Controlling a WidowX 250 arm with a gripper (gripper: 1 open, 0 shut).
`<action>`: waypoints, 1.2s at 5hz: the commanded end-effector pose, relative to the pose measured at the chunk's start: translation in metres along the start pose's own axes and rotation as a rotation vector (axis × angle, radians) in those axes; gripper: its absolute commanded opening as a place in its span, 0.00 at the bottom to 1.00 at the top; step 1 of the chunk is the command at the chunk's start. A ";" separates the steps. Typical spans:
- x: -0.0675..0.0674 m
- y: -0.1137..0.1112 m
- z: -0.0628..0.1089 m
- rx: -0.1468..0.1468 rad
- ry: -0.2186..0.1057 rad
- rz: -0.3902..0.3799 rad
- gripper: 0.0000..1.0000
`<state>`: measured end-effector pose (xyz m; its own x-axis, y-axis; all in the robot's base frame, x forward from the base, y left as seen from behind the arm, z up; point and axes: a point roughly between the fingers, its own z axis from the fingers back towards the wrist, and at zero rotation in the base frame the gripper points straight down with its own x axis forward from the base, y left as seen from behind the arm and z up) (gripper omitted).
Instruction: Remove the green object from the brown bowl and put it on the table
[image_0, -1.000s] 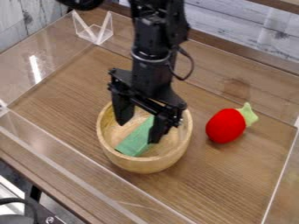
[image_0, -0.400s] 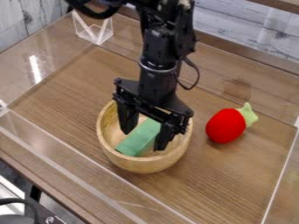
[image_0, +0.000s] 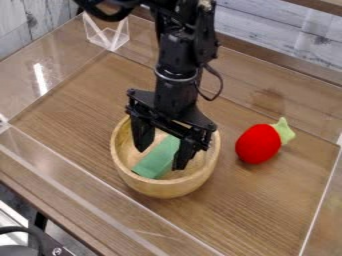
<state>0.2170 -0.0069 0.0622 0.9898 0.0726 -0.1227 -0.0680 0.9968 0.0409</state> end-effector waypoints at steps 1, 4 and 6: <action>-0.001 0.007 0.018 -0.012 -0.033 0.058 1.00; 0.009 -0.001 0.004 -0.033 -0.033 0.170 1.00; 0.021 0.012 -0.009 -0.035 -0.032 0.190 1.00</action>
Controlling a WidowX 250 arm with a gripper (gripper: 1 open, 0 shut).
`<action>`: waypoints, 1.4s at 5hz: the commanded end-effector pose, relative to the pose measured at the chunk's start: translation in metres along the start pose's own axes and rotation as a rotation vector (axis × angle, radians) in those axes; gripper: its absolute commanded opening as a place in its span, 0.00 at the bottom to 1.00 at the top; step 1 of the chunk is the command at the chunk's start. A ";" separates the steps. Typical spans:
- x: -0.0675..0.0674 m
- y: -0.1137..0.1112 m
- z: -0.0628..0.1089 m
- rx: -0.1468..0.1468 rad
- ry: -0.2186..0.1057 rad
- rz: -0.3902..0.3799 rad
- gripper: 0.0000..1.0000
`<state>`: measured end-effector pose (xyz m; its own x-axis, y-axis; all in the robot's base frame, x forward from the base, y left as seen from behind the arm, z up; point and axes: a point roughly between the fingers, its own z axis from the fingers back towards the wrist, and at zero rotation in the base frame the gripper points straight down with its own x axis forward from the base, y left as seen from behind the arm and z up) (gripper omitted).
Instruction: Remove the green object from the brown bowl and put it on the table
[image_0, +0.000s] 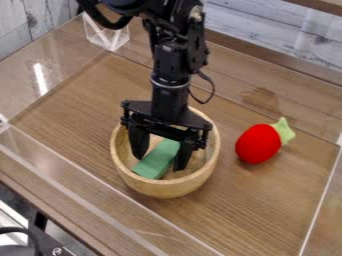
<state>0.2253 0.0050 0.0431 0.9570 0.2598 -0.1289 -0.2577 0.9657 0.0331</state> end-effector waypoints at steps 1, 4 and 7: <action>0.016 0.006 0.010 -0.007 -0.046 -0.033 0.00; 0.029 0.006 0.012 -0.029 -0.058 0.005 1.00; 0.020 0.033 -0.019 -0.024 -0.072 -0.138 0.00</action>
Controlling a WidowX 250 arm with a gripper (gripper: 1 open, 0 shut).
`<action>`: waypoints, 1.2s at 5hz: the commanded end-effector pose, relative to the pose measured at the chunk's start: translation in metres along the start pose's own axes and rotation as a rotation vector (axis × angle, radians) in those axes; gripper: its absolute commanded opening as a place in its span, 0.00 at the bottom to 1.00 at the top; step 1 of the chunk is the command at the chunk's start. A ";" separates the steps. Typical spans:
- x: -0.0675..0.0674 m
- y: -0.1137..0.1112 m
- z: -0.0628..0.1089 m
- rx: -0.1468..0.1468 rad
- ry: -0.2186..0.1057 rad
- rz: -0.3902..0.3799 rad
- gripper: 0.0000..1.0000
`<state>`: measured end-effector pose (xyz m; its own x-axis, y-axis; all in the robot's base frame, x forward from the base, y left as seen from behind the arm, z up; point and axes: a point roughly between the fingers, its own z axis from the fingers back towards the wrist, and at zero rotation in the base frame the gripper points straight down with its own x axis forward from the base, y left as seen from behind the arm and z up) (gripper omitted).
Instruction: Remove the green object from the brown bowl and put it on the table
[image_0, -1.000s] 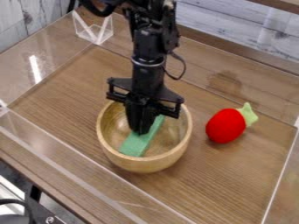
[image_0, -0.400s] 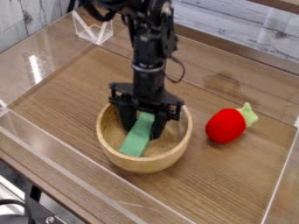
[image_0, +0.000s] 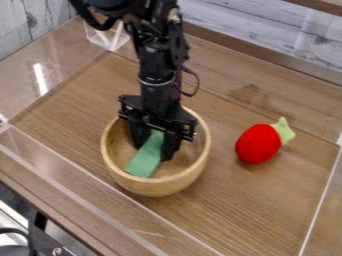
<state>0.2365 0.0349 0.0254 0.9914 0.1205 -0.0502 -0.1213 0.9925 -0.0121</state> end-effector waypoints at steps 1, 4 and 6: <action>-0.006 0.011 -0.003 0.008 0.007 -0.001 0.00; -0.008 0.016 -0.008 0.010 0.007 0.008 0.00; -0.008 0.014 -0.007 0.007 0.008 0.059 0.00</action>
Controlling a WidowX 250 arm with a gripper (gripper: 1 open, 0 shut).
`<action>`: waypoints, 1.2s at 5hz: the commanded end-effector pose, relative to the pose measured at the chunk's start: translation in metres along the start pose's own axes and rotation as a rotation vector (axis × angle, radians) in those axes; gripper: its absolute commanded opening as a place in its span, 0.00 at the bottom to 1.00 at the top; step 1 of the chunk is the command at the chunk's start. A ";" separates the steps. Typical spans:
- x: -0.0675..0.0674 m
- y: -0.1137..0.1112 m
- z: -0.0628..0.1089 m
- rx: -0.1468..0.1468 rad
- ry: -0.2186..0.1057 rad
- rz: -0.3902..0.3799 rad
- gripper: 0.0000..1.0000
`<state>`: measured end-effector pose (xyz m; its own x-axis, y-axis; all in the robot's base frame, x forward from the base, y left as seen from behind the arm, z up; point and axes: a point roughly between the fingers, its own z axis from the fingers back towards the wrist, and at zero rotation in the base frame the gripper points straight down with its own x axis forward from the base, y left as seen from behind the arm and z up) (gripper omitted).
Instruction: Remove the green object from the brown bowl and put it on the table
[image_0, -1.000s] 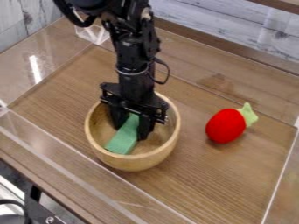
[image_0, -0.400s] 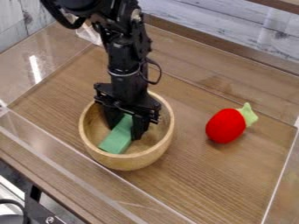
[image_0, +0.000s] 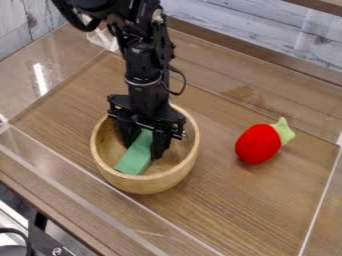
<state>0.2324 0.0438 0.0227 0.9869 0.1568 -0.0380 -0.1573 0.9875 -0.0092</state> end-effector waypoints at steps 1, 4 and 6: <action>-0.010 0.004 -0.001 0.004 0.020 0.056 0.00; -0.005 -0.009 0.012 0.003 -0.016 0.074 0.00; -0.016 -0.024 0.080 -0.016 -0.099 0.102 0.00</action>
<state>0.2160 0.0188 0.0944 0.9663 0.2565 0.0200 -0.2561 0.9664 -0.0210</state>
